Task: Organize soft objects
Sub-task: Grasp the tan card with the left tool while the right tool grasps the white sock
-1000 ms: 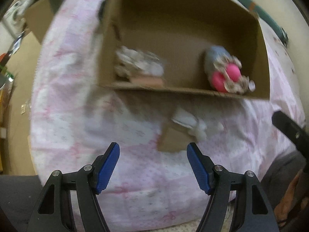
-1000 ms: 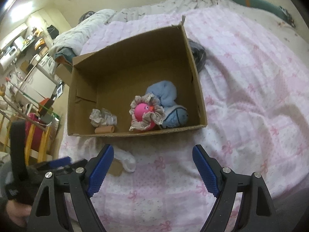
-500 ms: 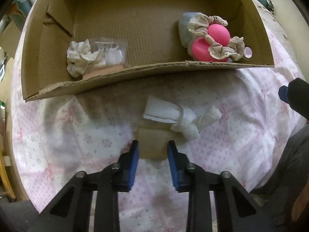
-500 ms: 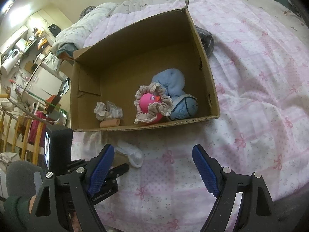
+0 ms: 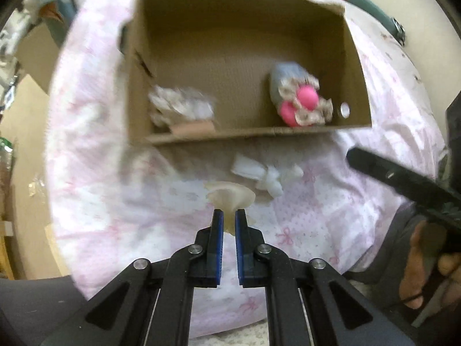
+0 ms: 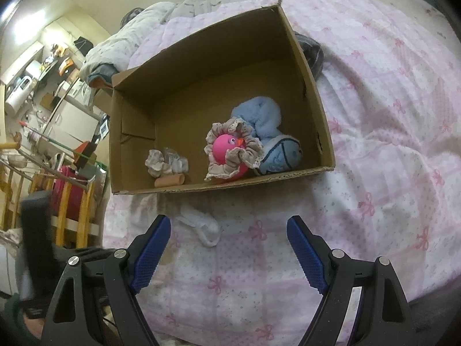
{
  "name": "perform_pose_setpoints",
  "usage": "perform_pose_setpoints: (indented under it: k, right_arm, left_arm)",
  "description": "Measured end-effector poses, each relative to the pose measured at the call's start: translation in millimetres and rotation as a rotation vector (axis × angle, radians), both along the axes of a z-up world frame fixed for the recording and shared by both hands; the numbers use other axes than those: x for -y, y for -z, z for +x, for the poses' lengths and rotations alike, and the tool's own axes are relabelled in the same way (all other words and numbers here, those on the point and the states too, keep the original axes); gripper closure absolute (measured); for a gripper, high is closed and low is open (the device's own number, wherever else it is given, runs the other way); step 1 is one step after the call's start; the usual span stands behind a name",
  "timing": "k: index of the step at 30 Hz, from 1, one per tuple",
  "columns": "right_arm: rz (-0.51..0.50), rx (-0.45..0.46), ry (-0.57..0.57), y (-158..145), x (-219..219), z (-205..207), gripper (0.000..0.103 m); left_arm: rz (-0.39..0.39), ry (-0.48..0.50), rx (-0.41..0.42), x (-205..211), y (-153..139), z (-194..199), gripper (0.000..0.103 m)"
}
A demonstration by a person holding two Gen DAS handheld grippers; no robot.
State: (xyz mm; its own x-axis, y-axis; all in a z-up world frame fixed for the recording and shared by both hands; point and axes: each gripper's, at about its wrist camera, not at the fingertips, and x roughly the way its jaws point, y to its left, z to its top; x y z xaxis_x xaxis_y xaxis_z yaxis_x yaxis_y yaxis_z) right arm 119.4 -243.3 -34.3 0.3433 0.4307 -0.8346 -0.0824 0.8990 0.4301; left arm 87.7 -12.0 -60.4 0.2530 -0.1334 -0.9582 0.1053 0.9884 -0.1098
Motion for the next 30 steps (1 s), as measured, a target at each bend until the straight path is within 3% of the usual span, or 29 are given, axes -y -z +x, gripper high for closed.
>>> perform_pose_setpoints:
  k: [4, 9, 13, 25, 30]
  right_arm:
    - [0.021, -0.034, -0.007, 6, -3, 2, 0.015]
    - [0.003, -0.057, -0.041, 15, -15, 2, 0.017]
    - [-0.052, -0.070, -0.080, 23, -30, 3, 0.017]
    - [-0.131, -0.141, -0.122, 59, -81, 16, 0.018]
    - [-0.152, -0.163, -0.114, 69, -92, 21, 0.030]
  left_arm:
    - [0.054, -0.039, 0.037, -19, -13, -4, 0.095]
    - [0.031, -0.074, 0.051, -31, -13, -6, 0.095]
    - [0.064, -0.077, 0.083, -21, -11, 1, 0.095]
    - [0.054, -0.147, 0.083, -39, -14, 1, 0.095]
    - [0.062, -0.165, 0.071, -43, -12, 1, 0.095]
